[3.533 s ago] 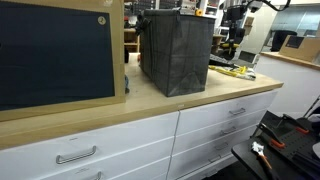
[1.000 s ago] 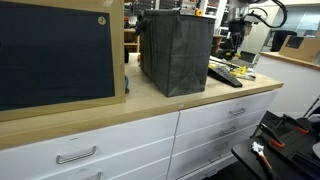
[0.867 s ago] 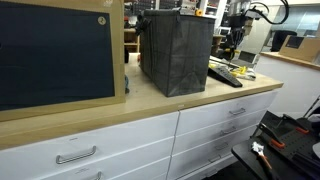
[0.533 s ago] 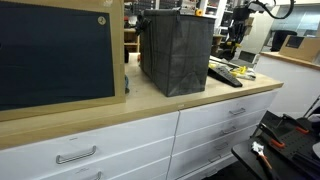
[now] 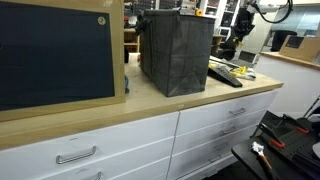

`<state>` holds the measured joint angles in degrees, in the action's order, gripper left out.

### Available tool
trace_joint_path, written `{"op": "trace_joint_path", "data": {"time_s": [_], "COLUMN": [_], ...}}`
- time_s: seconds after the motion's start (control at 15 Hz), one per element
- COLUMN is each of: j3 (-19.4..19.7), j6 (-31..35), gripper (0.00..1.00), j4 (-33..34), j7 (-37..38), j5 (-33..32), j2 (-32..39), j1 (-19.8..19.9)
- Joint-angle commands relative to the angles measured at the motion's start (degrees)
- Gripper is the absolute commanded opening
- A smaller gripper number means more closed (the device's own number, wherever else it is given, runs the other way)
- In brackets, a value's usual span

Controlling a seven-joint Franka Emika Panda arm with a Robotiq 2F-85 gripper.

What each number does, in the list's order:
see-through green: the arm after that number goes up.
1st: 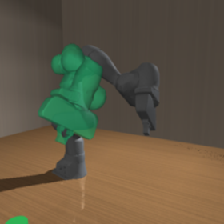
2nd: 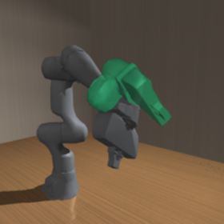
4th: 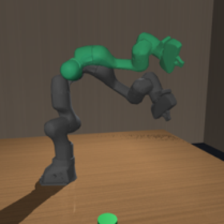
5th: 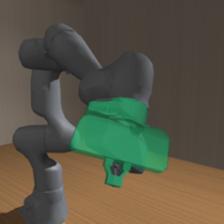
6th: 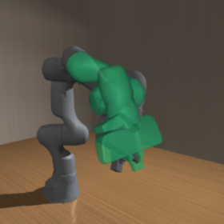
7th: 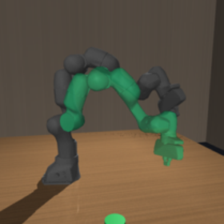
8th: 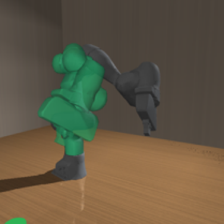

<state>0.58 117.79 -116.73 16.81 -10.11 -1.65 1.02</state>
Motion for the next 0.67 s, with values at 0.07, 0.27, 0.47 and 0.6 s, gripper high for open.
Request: {"op": "trace_joint_path", "data": {"time_s": [0.07, 0.27, 0.47, 0.6], "j3": [0.51, 0.61, 0.79, 1.22], "j6": [6.07, 10.05, 11.83, 11.92], "gripper": [0.04, 0.04, 0.04, 0.04], "j4": [0.61, 1.1, 2.53, 3.77], "j7": [9.96, 14.98, 20.16, 23.23], "j5": [-9.64, -15.81, -20.09, -23.28], "j2": [0.84, 2.47, 5.74, 8.04], "j1": [0.99, 1.01, 0.52, 0.07]}}
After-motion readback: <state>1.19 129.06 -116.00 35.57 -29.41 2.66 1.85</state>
